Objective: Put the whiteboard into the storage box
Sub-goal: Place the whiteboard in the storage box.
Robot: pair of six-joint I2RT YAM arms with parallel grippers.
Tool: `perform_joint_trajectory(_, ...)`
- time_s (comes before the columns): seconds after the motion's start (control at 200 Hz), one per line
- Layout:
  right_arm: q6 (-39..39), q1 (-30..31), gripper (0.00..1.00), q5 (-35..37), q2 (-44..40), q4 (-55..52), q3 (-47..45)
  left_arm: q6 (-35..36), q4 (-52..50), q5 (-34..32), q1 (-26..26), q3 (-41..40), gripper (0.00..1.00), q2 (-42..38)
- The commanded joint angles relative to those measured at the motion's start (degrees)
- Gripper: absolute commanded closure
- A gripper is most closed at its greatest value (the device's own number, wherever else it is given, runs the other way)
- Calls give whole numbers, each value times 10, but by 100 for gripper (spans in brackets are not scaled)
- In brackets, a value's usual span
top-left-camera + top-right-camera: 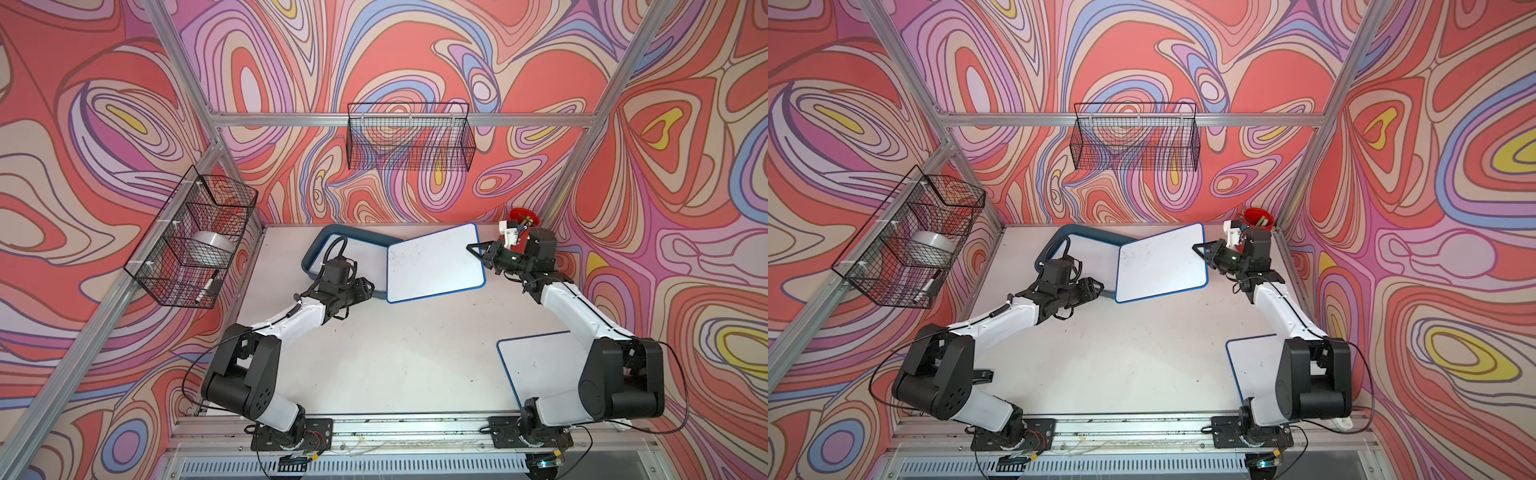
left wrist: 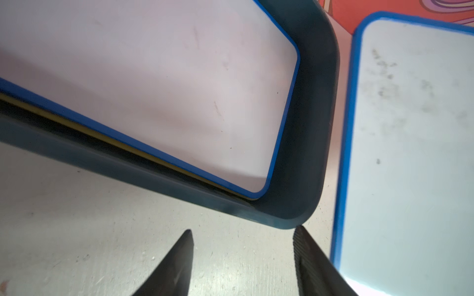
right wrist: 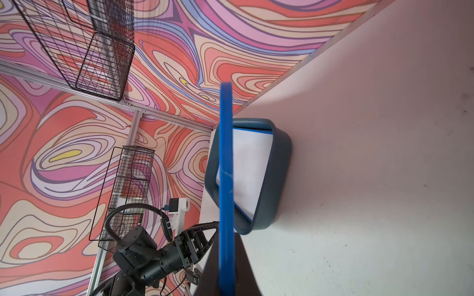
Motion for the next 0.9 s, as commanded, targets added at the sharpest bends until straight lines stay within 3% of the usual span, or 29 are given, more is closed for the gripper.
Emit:
perform_joint_trajectory(0.0,23,24,100,36,21,68,21,-4,-13,-19,7,-11,42,-22)
perform_joint_trajectory(0.25,42,69,100,114,99,124,37,-5,-14,-28,15,-29,42,-36)
perform_joint_trajectory(0.601,95,89,100,161,229,207,90,-3,-6,-24,16,-41,41,-36)
perform_joint_trajectory(0.897,102,136,100,212,294,217,134,0,-11,-19,16,-34,42,-32)
